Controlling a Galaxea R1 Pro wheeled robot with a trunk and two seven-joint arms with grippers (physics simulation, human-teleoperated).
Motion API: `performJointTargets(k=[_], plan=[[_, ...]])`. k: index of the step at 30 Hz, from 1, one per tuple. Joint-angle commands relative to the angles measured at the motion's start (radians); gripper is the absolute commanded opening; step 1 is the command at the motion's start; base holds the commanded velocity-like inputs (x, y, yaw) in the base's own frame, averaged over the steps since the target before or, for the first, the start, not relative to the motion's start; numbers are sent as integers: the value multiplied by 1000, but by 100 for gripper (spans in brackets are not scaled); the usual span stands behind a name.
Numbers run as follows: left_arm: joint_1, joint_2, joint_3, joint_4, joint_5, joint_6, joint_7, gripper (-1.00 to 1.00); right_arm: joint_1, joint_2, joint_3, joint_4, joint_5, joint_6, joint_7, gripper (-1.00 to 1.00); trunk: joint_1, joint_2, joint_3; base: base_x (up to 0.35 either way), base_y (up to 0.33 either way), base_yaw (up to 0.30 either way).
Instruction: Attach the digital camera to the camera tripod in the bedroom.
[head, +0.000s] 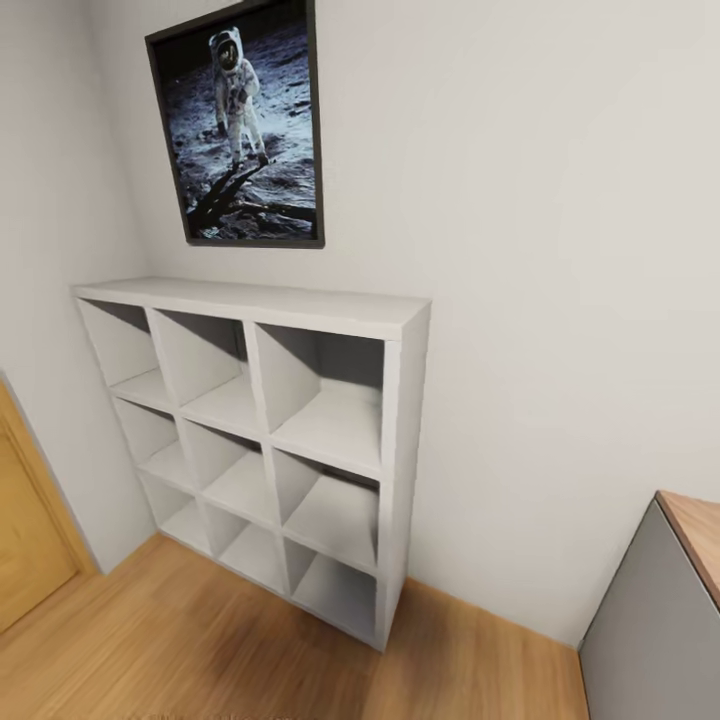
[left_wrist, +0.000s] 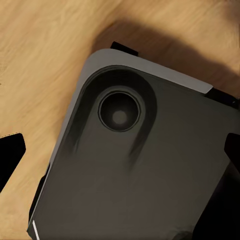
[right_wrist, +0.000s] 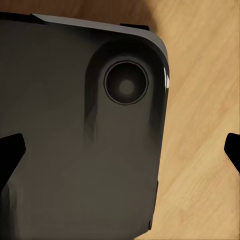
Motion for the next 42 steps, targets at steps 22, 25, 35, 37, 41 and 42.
performJointTargets(k=[22, 25, 35, 37, 41, 42], plan=[[0, 0, 0, -1, 4, -1, 0, 100, 0, -2, -1, -1, 7, -4, 0, 100, 0, 0, -1, 0, 0, 273], [0, 0, 0, -1, 3, -1, 0, 100, 0, -2, -1, 0, 7, -4, 0, 100, 0, 0, -1, 0, 0, 273], [0, -1, -1, -1, 1, 0, 0, 100, 0, -2, -1, -1, 7, -4, 0, 100, 0, 0, -1, 0, 0, 273], [0, -1, -1, -1, 1, 0, 0, 100, 0, -2, -1, -1, 7, -4, 0, 100, 0, 0, -1, 0, 0, 273], [0, -2, -1, -1, 1, 0, 0, 100, 0, -1, -1, -1, 7, -4, 0, 100, 0, 0, -1, 0, 0, 273], [0, -2, -1, -1, 1, 0, 0, 100, 1, -1, -1, -1, 7, -4, 0, 100, 0, 0, -1, 0, 0, 273]])
